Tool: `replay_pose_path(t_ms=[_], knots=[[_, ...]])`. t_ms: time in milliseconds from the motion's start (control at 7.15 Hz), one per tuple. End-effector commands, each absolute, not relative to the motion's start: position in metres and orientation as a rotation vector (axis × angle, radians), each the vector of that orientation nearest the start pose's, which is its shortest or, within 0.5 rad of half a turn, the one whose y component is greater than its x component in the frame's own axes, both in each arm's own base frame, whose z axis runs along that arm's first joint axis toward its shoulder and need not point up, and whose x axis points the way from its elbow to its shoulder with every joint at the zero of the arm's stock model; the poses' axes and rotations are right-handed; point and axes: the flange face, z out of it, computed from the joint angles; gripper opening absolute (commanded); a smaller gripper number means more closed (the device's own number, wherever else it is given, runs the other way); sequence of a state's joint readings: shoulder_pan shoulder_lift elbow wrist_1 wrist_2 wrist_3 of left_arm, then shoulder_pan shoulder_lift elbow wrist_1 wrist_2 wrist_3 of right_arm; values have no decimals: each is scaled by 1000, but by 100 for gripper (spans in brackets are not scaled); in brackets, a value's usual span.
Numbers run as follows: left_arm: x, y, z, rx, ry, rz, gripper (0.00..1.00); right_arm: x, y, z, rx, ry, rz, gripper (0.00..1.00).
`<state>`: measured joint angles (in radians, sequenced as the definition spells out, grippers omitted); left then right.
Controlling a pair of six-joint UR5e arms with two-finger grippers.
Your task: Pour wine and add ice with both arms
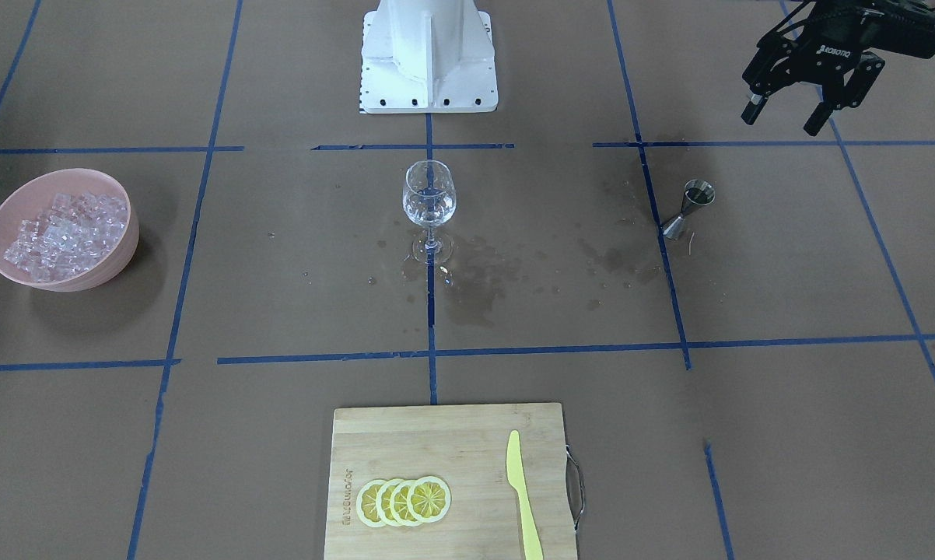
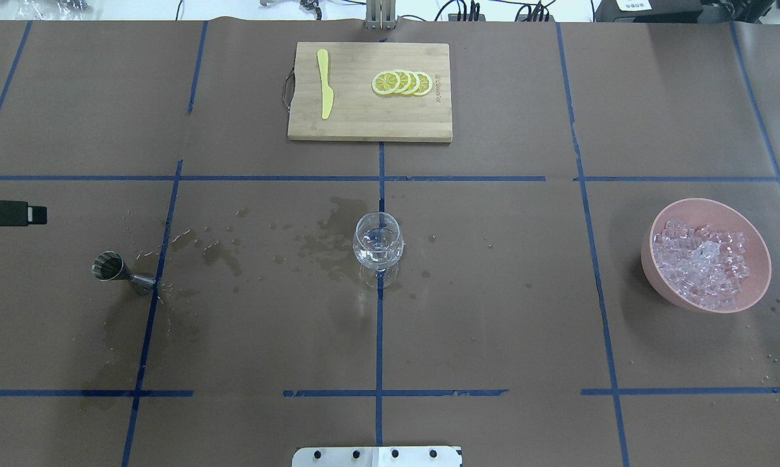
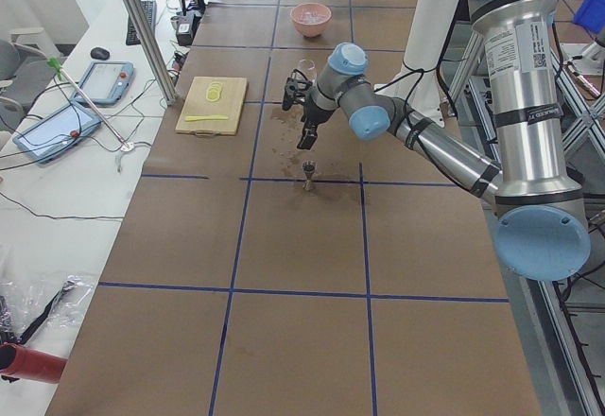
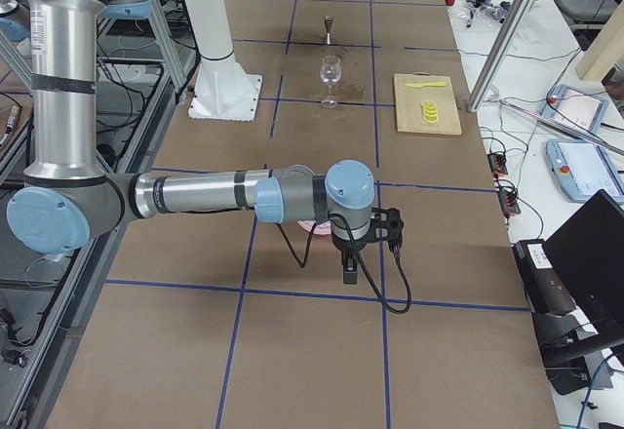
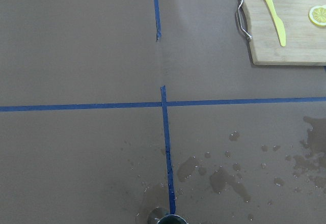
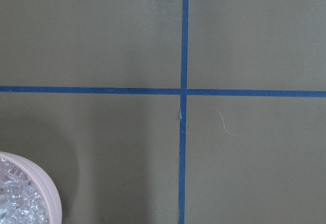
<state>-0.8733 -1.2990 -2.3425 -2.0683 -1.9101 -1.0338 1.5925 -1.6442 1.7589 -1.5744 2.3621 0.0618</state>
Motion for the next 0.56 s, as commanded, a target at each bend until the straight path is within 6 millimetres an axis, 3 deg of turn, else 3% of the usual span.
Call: replay_pose_path(t_ms=[0,419], knots=[[205,-306,366,433,922,-223,100,70,-464,601,83,-793,41,100],[263,-240,370,465,894,-322,100,67,-482,582,103,-803,45,100]])
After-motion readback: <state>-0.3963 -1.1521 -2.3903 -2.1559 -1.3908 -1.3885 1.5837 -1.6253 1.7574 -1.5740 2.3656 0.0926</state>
